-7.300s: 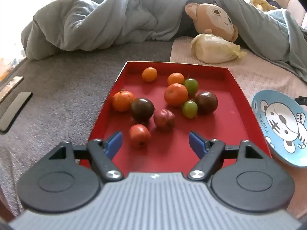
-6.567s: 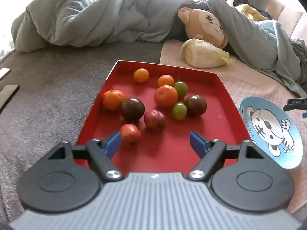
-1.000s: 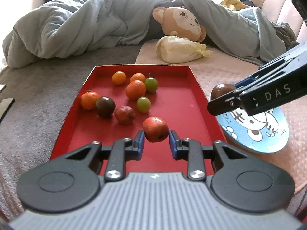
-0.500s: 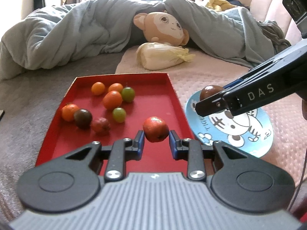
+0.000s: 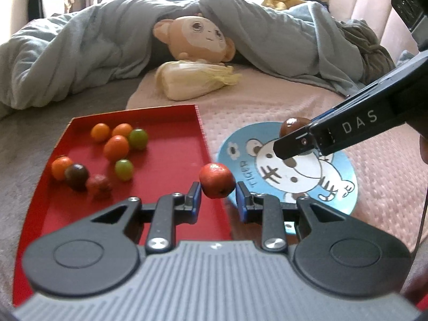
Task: Organize fruits
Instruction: 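Carry the plum and tomato in both tools over the blue tiger plate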
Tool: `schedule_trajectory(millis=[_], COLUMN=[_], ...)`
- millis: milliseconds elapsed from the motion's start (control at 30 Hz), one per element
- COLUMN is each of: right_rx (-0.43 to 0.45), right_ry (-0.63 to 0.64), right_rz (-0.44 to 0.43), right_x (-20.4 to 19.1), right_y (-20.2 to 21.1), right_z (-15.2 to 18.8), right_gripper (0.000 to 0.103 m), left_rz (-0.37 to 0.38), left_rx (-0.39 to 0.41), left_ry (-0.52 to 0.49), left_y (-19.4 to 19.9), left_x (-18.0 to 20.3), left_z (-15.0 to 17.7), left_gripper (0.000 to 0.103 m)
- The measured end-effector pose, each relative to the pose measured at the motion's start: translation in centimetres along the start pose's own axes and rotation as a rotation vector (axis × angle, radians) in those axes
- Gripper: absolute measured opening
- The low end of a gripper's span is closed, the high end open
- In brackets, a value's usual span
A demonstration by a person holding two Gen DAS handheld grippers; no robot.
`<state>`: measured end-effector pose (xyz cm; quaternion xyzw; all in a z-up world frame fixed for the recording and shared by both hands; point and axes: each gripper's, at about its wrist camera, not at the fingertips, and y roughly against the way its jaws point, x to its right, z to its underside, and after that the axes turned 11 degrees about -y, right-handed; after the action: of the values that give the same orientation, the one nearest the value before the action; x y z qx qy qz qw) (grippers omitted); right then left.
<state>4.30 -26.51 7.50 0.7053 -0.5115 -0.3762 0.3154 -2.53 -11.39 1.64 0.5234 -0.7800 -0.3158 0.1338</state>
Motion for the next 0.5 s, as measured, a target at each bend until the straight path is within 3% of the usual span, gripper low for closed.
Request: schedule_trajectory(millis=[500], right_rx=[-0.099], right_ry=[-0.043], right_rz=[0.086], right_x=[3.6], right_y=[-1.2], right_z=[1.8], right_gripper=[0.045], left_rz=[0.035], left_rx=[-0.050], left_ry=[-0.048], left_y=[-4.7], left_x=[3.3], left_z=[-1.4], left_gripper=[0.031])
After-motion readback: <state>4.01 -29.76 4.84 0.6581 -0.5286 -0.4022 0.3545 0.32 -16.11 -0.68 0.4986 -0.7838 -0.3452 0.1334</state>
